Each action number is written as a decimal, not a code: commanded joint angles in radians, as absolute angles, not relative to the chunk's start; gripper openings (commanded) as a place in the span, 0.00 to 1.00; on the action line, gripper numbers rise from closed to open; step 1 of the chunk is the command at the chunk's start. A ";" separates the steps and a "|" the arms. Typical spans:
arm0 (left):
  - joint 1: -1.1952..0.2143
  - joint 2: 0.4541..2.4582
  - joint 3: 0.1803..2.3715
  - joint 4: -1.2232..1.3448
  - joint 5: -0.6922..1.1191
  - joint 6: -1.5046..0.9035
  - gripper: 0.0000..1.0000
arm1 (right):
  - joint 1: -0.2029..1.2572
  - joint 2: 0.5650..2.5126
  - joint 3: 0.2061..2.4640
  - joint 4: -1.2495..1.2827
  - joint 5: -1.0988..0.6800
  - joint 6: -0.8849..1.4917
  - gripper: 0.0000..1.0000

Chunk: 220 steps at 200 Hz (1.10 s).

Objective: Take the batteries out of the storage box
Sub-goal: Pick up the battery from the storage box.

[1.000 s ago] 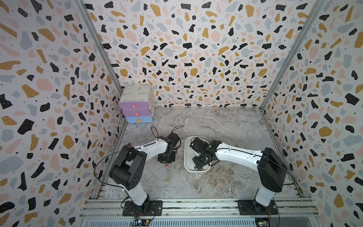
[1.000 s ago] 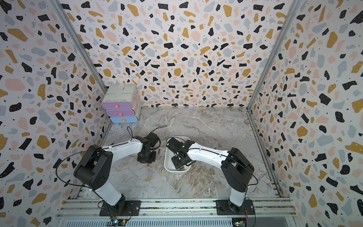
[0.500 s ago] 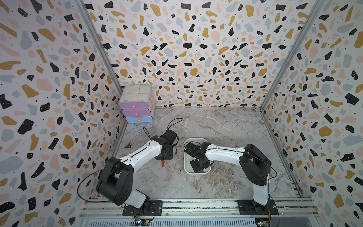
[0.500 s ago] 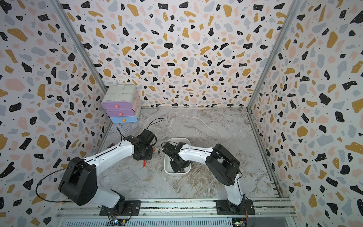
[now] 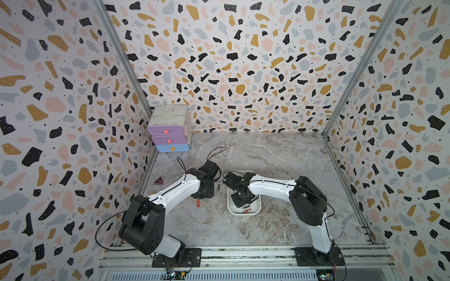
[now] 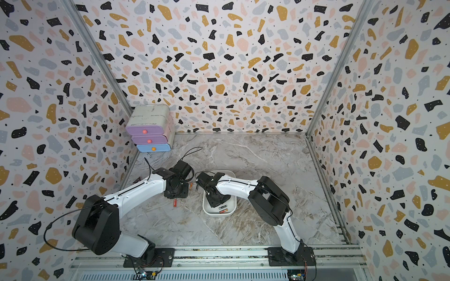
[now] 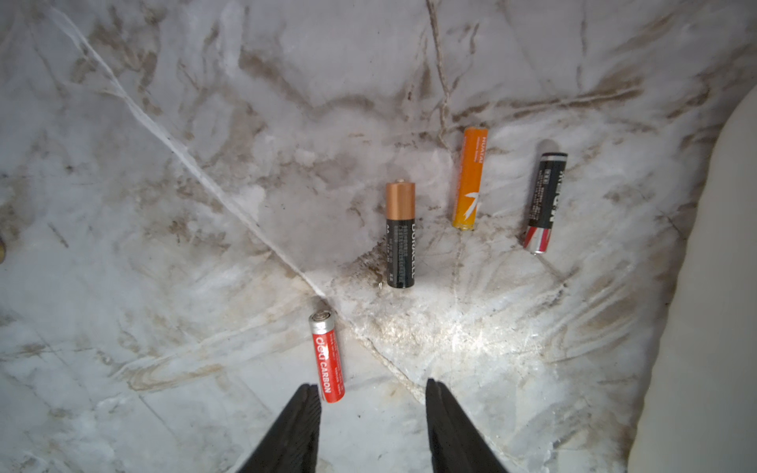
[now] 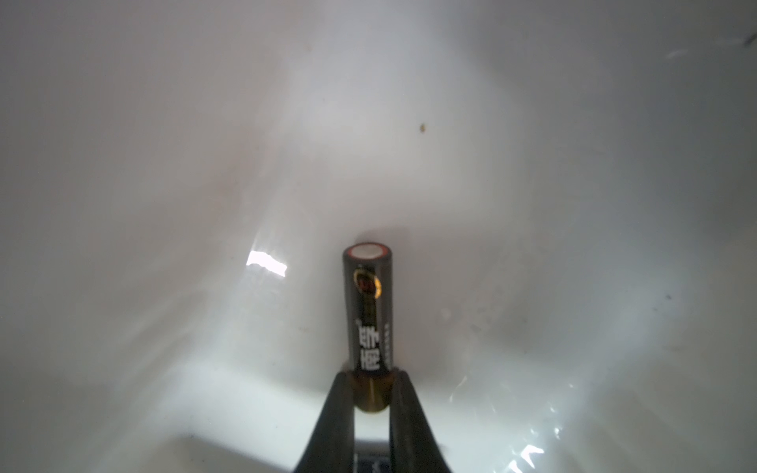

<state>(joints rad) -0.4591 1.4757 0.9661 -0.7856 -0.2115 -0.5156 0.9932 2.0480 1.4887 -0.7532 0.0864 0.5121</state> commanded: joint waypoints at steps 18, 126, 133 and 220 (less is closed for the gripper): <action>-0.453 1.438 0.951 -0.814 -0.236 -0.514 0.46 | 0.981 2.036 1.504 -0.785 0.122 0.489 0.07; -0.454 1.436 0.939 -0.797 -0.231 -0.518 0.46 | 0.961 1.842 1.451 -0.809 0.088 0.414 0.04; -0.454 1.434 0.937 -0.795 -0.229 -0.518 0.46 | 0.957 1.835 1.442 -0.802 0.080 0.408 0.04; -0.454 1.401 0.903 -0.797 -0.233 -0.518 0.46 | 0.927 1.951 1.414 -0.725 0.044 0.280 0.03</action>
<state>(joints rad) -0.4591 1.4380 0.9302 -0.7864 -0.2195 -0.5159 0.9329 1.9263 1.4078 -0.7467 0.0406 0.3222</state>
